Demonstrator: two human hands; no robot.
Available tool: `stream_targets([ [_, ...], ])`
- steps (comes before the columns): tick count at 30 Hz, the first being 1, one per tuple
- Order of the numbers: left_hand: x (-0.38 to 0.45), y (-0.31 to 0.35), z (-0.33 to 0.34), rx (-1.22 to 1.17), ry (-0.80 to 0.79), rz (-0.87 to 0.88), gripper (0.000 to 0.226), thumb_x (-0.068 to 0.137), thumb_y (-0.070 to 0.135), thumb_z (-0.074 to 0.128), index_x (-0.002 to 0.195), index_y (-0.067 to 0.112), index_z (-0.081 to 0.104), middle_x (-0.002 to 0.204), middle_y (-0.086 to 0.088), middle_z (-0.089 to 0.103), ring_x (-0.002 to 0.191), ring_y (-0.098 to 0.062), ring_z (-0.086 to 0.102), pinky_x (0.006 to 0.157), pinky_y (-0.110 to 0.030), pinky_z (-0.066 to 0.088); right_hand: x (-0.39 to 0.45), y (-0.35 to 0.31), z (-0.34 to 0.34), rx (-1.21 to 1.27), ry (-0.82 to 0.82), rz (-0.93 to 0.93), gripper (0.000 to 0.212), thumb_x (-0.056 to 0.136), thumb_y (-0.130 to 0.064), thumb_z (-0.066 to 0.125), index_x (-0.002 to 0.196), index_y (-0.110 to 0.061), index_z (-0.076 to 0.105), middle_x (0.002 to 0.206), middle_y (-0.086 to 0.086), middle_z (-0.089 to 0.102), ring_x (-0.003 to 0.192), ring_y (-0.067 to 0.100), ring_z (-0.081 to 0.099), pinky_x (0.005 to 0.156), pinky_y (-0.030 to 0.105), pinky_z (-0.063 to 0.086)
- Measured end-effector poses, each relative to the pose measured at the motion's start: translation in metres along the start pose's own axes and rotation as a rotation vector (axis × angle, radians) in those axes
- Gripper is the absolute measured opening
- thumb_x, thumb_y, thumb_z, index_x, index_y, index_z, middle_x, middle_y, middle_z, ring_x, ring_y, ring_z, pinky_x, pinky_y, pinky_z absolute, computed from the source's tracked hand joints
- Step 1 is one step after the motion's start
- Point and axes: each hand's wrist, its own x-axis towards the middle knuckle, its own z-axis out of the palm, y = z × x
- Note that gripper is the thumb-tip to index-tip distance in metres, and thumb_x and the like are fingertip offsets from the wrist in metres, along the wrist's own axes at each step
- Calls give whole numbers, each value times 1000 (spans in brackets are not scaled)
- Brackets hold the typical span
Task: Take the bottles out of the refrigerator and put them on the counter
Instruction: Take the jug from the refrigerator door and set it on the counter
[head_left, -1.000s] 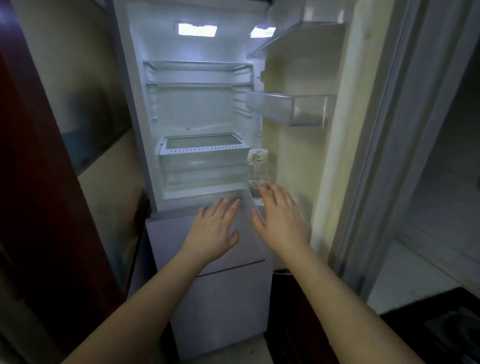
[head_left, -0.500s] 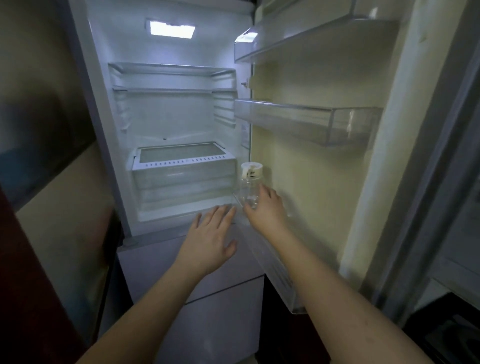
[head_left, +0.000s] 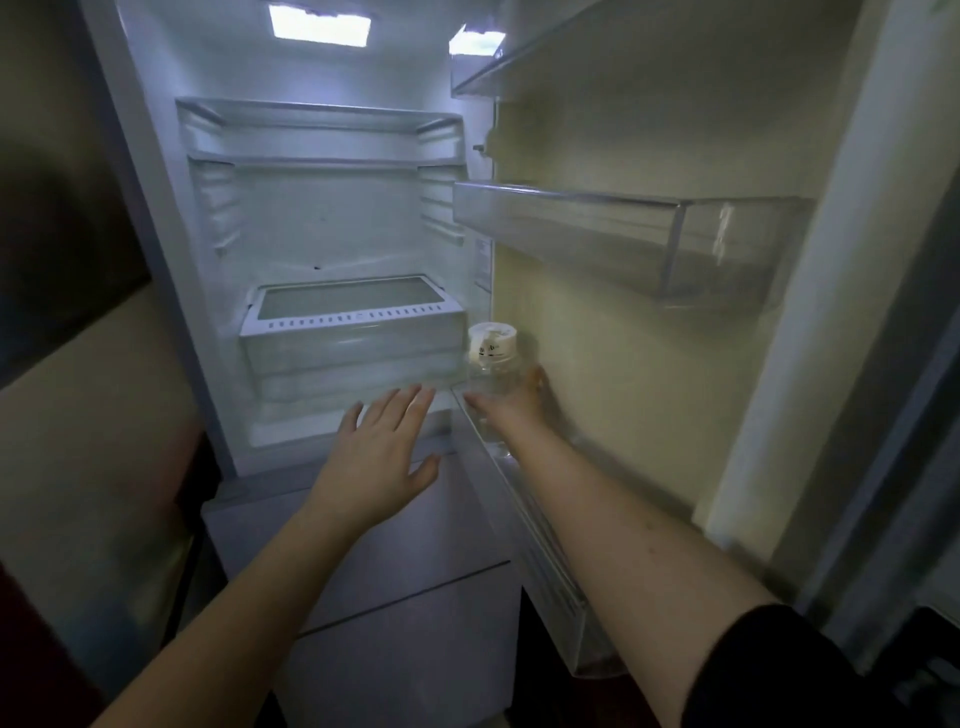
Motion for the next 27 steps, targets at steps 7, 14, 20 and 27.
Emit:
stream_targets([
  [7, -5, 5, -2, -69, -4, -7, 67, 95, 51, 45, 153, 27, 22, 160, 4, 24, 147, -16, 22, 119, -49, 15, 11, 2, 8, 125, -28, 10, 82, 63, -42, 89, 130, -9, 56, 127, 17, 63, 115, 36, 62, 94, 47, 51],
  [14, -21, -5, -2, -117, -24, -39, 70, 95, 49, 47, 155, 27, 19, 160, 7, 24, 148, -11, 19, 119, -48, 13, 0, -1, 18, 215, 88, 49, 78, 60, -34, 91, 124, -12, 51, 124, 11, 63, 106, 31, 65, 86, 40, 56],
  [20, -36, -17, -6, -97, -69, -77, 71, 96, 52, 42, 156, 28, 13, 161, 8, 20, 149, -9, 15, 121, -45, 15, -15, -7, 4, 164, 83, 30, 77, 59, -32, 89, 121, -13, 49, 119, 9, 62, 103, 34, 65, 85, 50, 56],
  [27, -54, -12, -24, -120, -76, -71, 72, 95, 52, 44, 156, 27, 13, 161, 8, 19, 148, -9, 14, 120, -48, 16, -46, -28, -20, 167, 80, -119, 82, 65, -25, 86, 135, -15, 44, 134, 1, 51, 118, 26, 56, 97, 46, 49],
])
